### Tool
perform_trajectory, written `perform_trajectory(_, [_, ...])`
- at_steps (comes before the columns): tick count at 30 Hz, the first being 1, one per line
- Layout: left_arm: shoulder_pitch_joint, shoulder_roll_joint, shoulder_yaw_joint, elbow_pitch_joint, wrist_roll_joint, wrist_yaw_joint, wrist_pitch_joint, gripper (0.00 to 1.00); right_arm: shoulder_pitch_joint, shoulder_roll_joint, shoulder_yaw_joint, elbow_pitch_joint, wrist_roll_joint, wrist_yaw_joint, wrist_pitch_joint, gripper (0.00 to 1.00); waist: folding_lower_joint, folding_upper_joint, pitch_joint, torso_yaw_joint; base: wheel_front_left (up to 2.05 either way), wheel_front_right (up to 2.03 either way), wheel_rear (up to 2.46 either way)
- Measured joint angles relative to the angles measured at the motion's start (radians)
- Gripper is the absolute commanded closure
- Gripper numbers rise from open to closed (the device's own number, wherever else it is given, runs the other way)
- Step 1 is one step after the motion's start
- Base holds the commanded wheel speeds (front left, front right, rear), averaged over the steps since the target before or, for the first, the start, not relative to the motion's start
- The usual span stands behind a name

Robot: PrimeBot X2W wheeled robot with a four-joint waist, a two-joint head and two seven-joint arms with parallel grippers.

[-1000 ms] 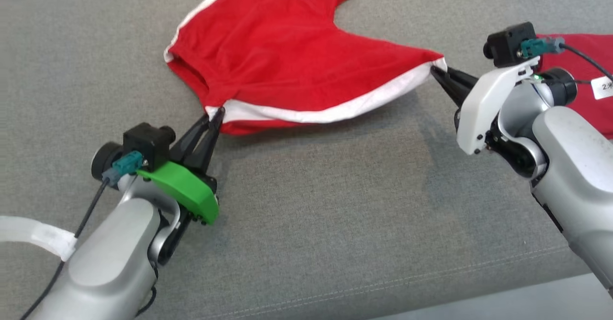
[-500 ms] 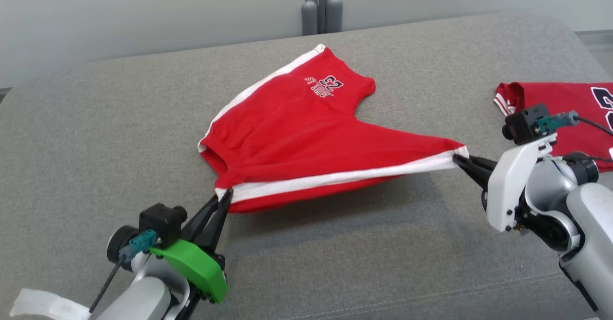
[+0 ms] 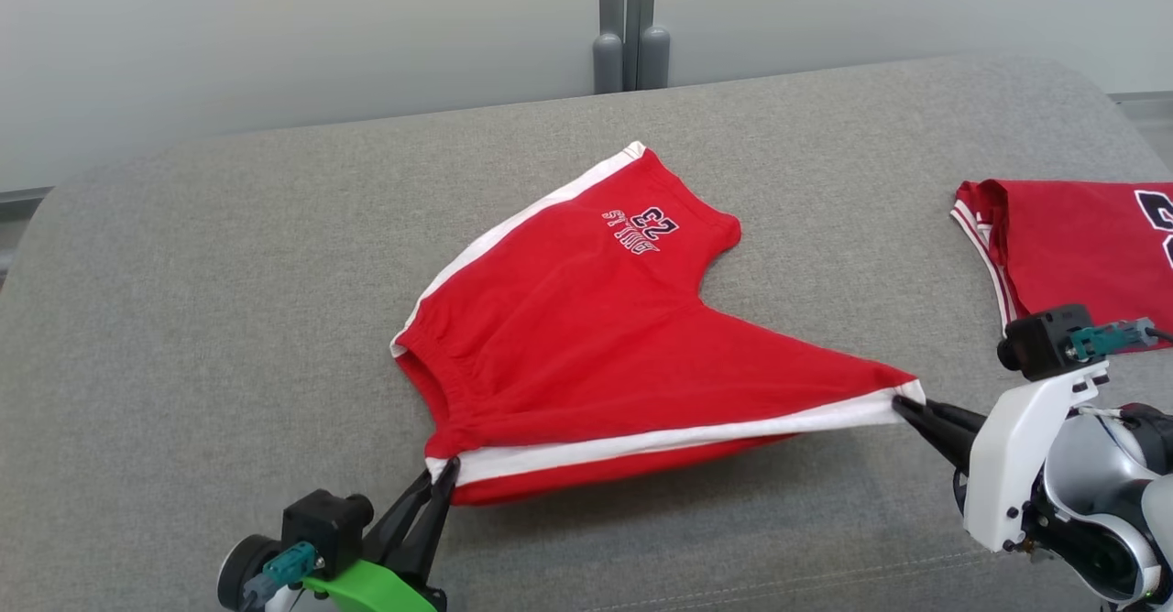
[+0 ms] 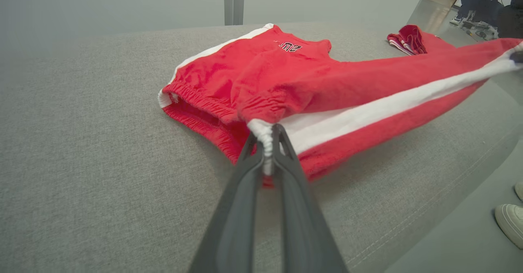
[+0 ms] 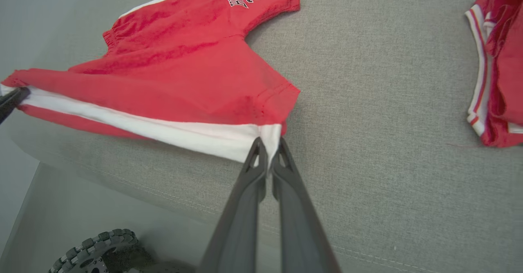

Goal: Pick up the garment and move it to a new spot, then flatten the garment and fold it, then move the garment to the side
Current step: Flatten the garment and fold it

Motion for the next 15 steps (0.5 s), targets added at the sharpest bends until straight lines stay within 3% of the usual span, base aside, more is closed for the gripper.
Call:
perform_trajectory(5, [-0.004, 0.0, -0.004, -0.029, 0.004, 0.008, 0.012, 1.0, -0.046, 0.037, -0.01, -0.029, -0.049, 0.0, 0.007, 1.0, 0.0, 0.0, 0.019, 0.004, 0.0, 0.0, 0.0])
perform_trajectory(9, [-0.094, -0.017, -0.011, -0.02, 0.03, -0.005, 0.033, 1.0, -0.156, 0.053, 0.019, 0.019, -0.071, 0.0, 0.001, 1.0, 0.0, 0.0, 0.049, 0.011, 0.0, 0.0, 0.0])
perform_trajectory(15, [-0.221, -0.064, 0.001, 0.037, 0.04, -0.025, 0.044, 1.0, -0.356, 0.011, 0.104, 0.154, -0.137, 0.0, -0.024, 1.0, 0.0, 0.0, 0.104, 0.038, 0.0, 0.0, 0.0])
